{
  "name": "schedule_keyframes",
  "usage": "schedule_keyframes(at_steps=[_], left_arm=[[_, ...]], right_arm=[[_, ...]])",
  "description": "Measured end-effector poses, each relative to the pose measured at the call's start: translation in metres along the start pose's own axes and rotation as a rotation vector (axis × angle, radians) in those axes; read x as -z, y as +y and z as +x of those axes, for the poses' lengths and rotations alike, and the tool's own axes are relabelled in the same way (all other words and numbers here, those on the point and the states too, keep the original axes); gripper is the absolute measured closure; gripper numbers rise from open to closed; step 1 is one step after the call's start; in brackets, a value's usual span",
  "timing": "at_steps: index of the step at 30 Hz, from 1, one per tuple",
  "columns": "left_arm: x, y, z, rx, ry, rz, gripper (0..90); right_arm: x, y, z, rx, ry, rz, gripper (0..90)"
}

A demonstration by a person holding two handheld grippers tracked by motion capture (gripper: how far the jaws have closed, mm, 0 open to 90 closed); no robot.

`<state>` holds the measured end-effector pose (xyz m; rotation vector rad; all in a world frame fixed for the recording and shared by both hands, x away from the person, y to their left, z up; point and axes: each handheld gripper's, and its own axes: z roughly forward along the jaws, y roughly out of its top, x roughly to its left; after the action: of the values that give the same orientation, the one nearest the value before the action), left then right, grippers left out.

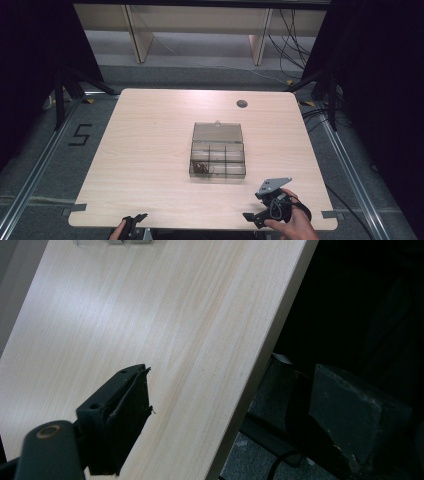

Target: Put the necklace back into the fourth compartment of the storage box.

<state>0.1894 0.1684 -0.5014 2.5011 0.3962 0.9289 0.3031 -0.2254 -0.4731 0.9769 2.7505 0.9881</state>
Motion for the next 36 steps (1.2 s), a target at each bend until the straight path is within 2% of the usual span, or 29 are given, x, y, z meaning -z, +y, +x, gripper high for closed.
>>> schedule_keyframes(at_steps=[1, 2, 3, 5, 6, 7, 8, 9, 10, 11, 13, 14, 16, 18, 20, 21, 22, 23, 24, 27, 28, 29, 30, 31, 32, 33, 34, 35, 36], left_arm=[[0.000, 0.000, 0.000, 0.002, -0.004, 0.003, 15.8], [0.000, 0.000, 0.000, -0.002, -0.009, 0.005, 15.8], [0.000, 0.000, -0.001, 0.003, -0.010, 0.004, 15.8], [0.000, 0.000, 0.000, 0.003, -0.008, 0.002, 15.8], [0.000, 0.000, -0.001, 0.013, -0.010, -0.007, 15.8], [-0.001, 0.000, -0.002, 0.025, -0.012, -0.017, 15.8], [0.000, 0.000, -0.001, 0.019, -0.006, -0.017, 15.8], [0.000, 0.000, -0.001, 0.010, -0.005, -0.009, 15.8], [0.000, 0.000, -0.001, 0.014, -0.004, -0.013, 15.8], [0.000, 0.000, -0.001, 0.019, -0.004, -0.016, 15.8], [0.000, 0.000, -0.001, 0.015, -0.004, -0.015, 15.8], [0.000, 0.000, -0.001, 0.014, -0.004, -0.013, 15.8], [0.000, 0.000, -0.001, 0.018, -0.004, -0.015, 15.8], [0.000, 0.000, -0.001, 0.011, -0.004, -0.009, 15.8], [0.000, 0.000, -0.001, 0.019, -0.004, -0.015, 15.8], [0.000, 0.000, -0.001, 0.019, -0.004, -0.015, 15.8], [0.000, 0.000, -0.001, 0.018, -0.004, -0.015, 15.8], [0.000, 0.000, -0.001, 0.018, -0.001, -0.018, 15.8], [0.000, 0.000, -0.001, 0.014, -0.002, -0.013, 15.8], [0.000, 0.000, -0.001, 0.018, -0.005, -0.015, 15.8], [-0.001, 0.000, -0.001, 0.020, -0.010, -0.011, 15.8], [0.000, 0.000, 0.000, -0.002, -0.004, 0.005, 15.8], [0.000, 0.000, 0.000, 0.002, -0.004, 0.003, 15.8], [0.000, 0.000, 0.000, -0.002, -0.003, 0.003, 15.8], [0.000, 0.000, 0.000, 0.000, -0.003, 0.003, 15.8], [-0.001, 0.000, -0.002, 0.026, -0.008, -0.020, 15.8], [-0.001, 0.000, -0.001, 0.017, -0.005, -0.014, 15.8], [0.000, 0.000, -0.001, 0.017, -0.006, -0.014, 15.8], [-0.001, 0.000, -0.002, 0.023, -0.012, -0.015, 15.8]], right_arm=[[0.002, -0.001, 0.001, -0.005, -0.011, 0.011, 17.9], [0.001, -0.002, 0.001, -0.019, -0.015, 0.000, 17.9], [0.003, -0.003, 0.001, -0.009, -0.021, 0.013, 17.8], [0.001, -0.005, 0.001, -0.015, -0.018, -0.002, 17.8], [0.002, -0.005, 0.001, 0.003, -0.008, -0.003, 17.9], [0.002, -0.006, 0.001, -0.002, -0.020, -0.007, 17.8], [0.005, -0.007, 0.002, -0.018, -0.016, 0.021, 17.8], [0.003, -0.008, 0.001, -0.011, -0.026, -0.002, 17.9], [0.006, -0.009, 0.002, -0.021, -0.019, 0.023, 17.9], [0.006, -0.010, 0.001, 0.001, -0.028, 0.009, 17.9], [0.007, -0.011, 0.002, -0.016, -0.020, 0.015, 17.8], [0.007, -0.012, 0.001, -0.004, -0.027, 0.008, 17.8], [0.009, -0.014, 0.002, -0.020, -0.034, 0.014, 17.7], [0.008, -0.016, 0.003, -0.010, -0.026, -0.009, 17.7], [0.010, -0.017, 0.004, -0.021, -0.018, 0.015, 17.7], [0.009, -0.018, 0.002, 0.006, -0.026, 0.001, 17.7], [0.008, -0.019, 0.003, -0.016, -0.043, -0.012, 17.7], [0.011, -0.020, 0.005, -0.038, -0.023, 0.019, 17.7], [0.010, -0.021, 0.003, -0.010, -0.035, 0.002, 17.7], [0.012, -0.024, 0.004, -0.023, -0.033, 0.007, 17.6], [0.011, -0.025, 0.004, -0.035, -0.034, -0.007, 17.7], [0.013, -0.025, 0.004, -0.029, -0.035, 0.006, 17.7], [0.012, -0.027, 0.004, -0.039, -0.029, -0.005, 17.7], [0.012, -0.028, 0.003, -0.025, -0.038, -0.011, 17.6], [0.013, -0.029, 0.004, -0.041, -0.035, -0.004, 17.7], [0.013, -0.029, 0.004, -0.042, -0.038, 0.001, 17.6], [0.014, -0.030, 0.004, -0.039, -0.038, 0.017, 17.7], [0.014, -0.031, 0.003, -0.029, -0.047, 0.005, 17.8], [0.012, -0.033, 0.004, -0.037, -0.050, -0.005, 17.9]])
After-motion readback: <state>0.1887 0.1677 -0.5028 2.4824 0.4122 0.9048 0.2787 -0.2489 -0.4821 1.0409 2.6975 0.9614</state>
